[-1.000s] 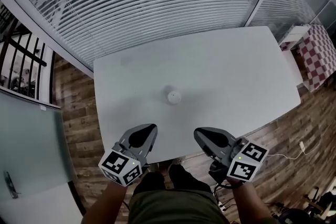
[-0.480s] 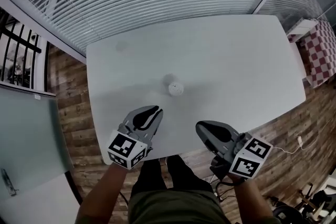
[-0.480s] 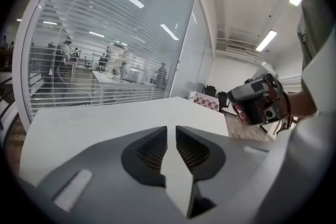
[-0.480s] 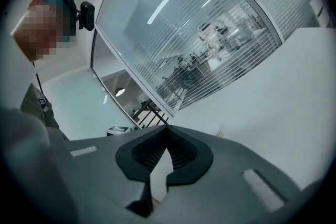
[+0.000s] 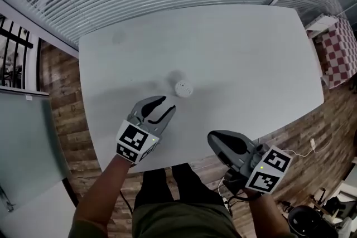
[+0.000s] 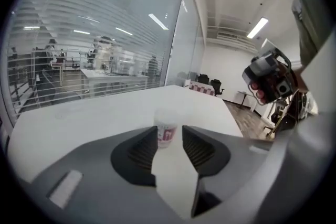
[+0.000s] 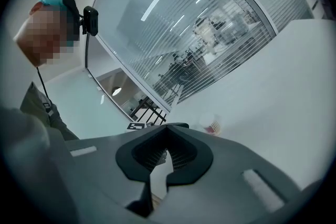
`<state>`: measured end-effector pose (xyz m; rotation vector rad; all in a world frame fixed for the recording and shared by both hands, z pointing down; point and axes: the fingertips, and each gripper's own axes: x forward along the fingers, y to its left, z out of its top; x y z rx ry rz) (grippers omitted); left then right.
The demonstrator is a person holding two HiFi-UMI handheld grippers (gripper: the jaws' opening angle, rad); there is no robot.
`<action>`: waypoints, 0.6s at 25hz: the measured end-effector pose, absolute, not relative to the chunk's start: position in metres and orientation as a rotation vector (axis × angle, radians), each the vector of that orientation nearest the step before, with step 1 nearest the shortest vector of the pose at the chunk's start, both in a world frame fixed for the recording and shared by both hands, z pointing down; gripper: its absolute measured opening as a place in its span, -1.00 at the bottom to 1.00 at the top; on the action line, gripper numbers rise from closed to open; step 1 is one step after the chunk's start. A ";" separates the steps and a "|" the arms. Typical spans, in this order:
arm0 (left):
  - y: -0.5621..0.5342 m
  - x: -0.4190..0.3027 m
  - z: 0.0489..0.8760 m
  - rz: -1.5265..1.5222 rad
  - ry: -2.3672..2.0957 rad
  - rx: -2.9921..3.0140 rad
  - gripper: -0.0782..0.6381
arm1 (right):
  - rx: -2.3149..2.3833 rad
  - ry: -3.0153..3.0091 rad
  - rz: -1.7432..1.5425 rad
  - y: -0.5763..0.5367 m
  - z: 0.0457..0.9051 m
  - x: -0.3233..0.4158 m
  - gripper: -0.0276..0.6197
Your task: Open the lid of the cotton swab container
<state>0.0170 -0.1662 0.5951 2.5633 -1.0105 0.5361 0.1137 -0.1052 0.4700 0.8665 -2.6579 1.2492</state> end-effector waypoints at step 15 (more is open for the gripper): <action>-0.189 0.037 0.634 0.844 -0.698 2.763 -0.15 | 0.899 -2.598 1.361 -0.091 0.497 0.109 -0.89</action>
